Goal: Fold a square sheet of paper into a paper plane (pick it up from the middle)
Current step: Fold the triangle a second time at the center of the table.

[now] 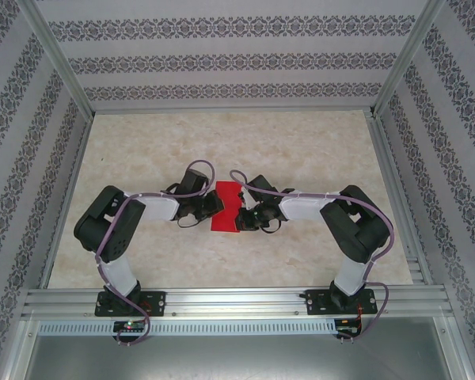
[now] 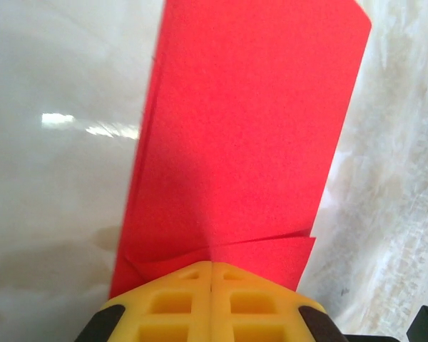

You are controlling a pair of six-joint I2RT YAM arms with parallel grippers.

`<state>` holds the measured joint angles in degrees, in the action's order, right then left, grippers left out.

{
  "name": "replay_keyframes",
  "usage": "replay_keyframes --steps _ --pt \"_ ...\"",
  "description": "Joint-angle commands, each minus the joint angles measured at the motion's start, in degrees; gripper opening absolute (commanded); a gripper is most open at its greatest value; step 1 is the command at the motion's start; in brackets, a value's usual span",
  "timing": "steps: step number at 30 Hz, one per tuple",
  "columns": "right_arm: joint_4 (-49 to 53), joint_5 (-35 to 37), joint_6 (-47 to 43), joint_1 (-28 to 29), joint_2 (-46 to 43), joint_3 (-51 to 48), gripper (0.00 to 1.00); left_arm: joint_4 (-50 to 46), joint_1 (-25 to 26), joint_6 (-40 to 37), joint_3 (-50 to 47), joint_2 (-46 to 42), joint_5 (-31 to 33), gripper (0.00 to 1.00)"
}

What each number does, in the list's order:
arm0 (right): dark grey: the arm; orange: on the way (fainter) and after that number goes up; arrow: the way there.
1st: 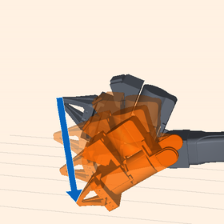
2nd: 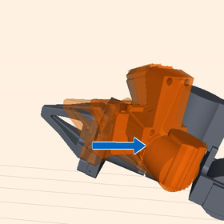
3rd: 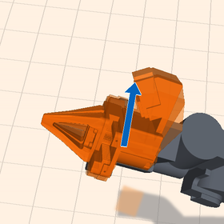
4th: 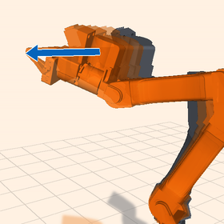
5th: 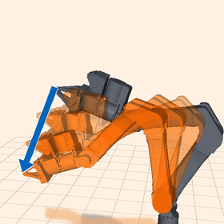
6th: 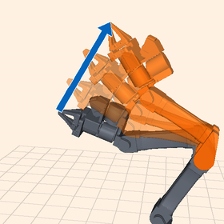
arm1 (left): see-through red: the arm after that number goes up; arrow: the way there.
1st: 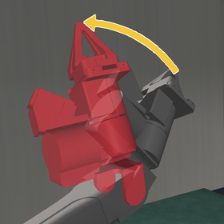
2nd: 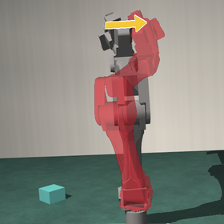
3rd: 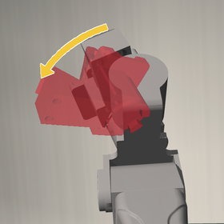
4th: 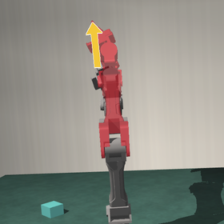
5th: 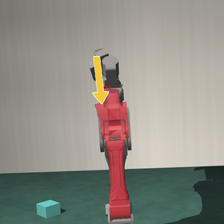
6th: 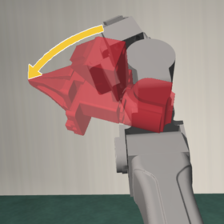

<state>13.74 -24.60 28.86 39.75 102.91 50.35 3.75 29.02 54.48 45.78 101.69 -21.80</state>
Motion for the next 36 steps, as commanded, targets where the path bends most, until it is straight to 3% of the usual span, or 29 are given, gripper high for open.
replay_keyframes --steps 1,14,21,26,32,36 --pt "13.2 13.0 0.2 0.4 8.3 -5.7 0.01 -1.0 -3.9 -2.5 -0.3 1.8 6.7 0.0" --pt "13.1 12.6 0.1 0.3 7.2 -5.7 0.02 -3.8 -8.8 -5.0 0.0 1.8 8.7 0.0" --pt "11.6 8.2 1.4 0.3 4.5 -4.1 0.05 -5.6 -9.7 -8.3 1.8 -1.7 5.6 0.06" --pt "10.7 5.5 4.6 0.4 -2.9 1.9 0.16 -8.3 -9.6 -8.5 0.6 -8.8 4.4 0.21" --pt "12.6 9.4 6.0 -1.3 -10.4 9.7 0.44 -10.3 -7.2 -6.3 -2.6 -15.6 2.4 0.44" --pt "13.5 12.7 5.1 -3.0 -9.7 11.8 0.5 -10.2 -4.4 -5.1 -3.7 -16.8 1.7 0.47"
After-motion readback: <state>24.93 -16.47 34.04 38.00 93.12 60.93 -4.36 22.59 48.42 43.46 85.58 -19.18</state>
